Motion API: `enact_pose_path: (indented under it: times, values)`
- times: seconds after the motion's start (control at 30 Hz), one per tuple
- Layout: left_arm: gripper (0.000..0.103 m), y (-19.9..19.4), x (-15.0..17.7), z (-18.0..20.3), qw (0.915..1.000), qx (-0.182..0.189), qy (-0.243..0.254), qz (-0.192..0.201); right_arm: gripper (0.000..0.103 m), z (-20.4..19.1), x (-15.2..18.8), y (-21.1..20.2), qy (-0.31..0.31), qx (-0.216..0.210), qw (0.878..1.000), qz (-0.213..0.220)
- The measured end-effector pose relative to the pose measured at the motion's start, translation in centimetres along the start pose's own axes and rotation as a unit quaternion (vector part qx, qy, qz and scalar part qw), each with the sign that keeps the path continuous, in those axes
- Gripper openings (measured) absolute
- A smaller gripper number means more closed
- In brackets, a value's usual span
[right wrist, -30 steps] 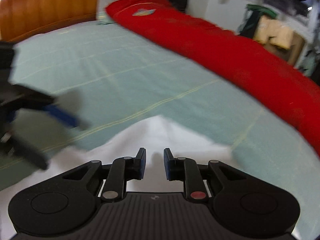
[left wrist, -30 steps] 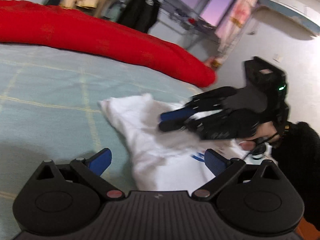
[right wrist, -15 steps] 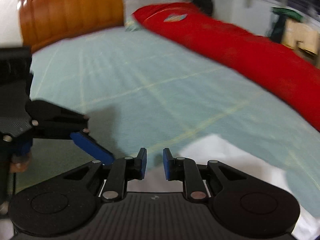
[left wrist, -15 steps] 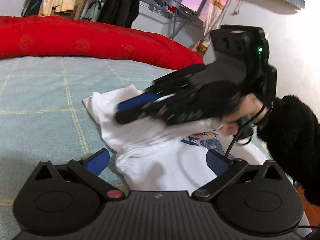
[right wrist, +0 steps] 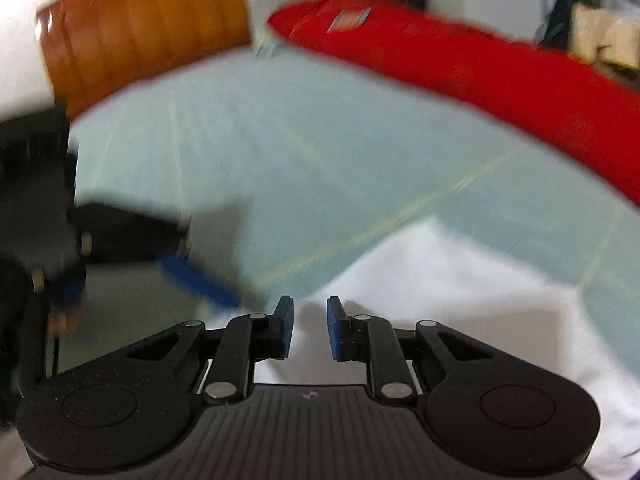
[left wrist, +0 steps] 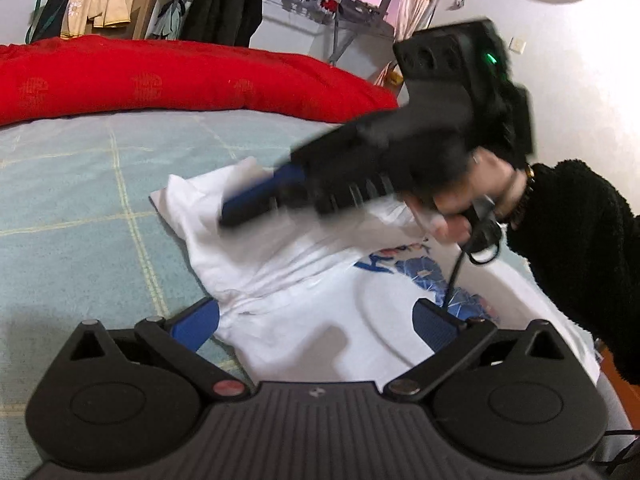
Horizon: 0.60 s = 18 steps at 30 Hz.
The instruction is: Fold clothes
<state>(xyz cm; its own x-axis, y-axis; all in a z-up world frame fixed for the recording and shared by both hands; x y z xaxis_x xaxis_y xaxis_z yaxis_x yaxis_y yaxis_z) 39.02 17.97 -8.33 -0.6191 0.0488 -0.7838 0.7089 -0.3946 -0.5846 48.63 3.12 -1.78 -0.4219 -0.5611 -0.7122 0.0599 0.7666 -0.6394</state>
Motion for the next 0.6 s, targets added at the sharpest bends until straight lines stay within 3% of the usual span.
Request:
enact_pose_path:
  times: [0.13,0.2,0.27,0.37,0.5,0.6]
  values:
    - [0.102,0.2,0.2,0.1,1.0000,-0.006,0.002,-0.004,0.024,2.2,-1.7,-1.2,0.025,0.051,0.997,0.048]
    - [0.102,0.4,0.2,0.1,0.9999,-0.012,0.002,-0.007,0.038,3.4,-2.5,-0.4,0.046,0.052,0.996,0.054]
    - [0.102,0.4,0.1,-0.1,0.9999,-0.011,-0.003,-0.006,0.061,4.7,-3.1,0.6,0.069,0.044,0.995,0.059]
    - [0.102,0.5,0.1,-0.1,0.9999,-0.013,-0.005,-0.005,0.062,7.0,-3.9,2.2,0.109,0.021,0.992,0.054]
    - [0.102,0.3,0.3,-0.1,0.9998,-0.015,-0.006,-0.007,0.062,8.9,-3.9,4.5,0.136,-0.002,0.991,0.002]
    - [0.102,0.4,0.3,-0.5,0.9997,-0.018,-0.013,-0.009,0.063,9.8,-3.7,4.9,0.153,-0.049,0.987,-0.023]
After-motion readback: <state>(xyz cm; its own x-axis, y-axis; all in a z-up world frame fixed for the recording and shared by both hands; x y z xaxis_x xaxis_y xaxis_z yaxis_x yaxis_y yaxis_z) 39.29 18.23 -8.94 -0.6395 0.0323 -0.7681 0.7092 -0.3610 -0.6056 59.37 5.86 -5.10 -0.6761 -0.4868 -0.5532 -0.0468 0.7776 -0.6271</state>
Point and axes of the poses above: each gripper's, at about its wrist camera, not at the fingertips, and y roughly the way its jaws point, z to its right, x to its underside, the point moved 1 cm from there along y, roughly the way its jaws point, and after that the axes turned 13 degrees about -x, right-handed, at the moved point
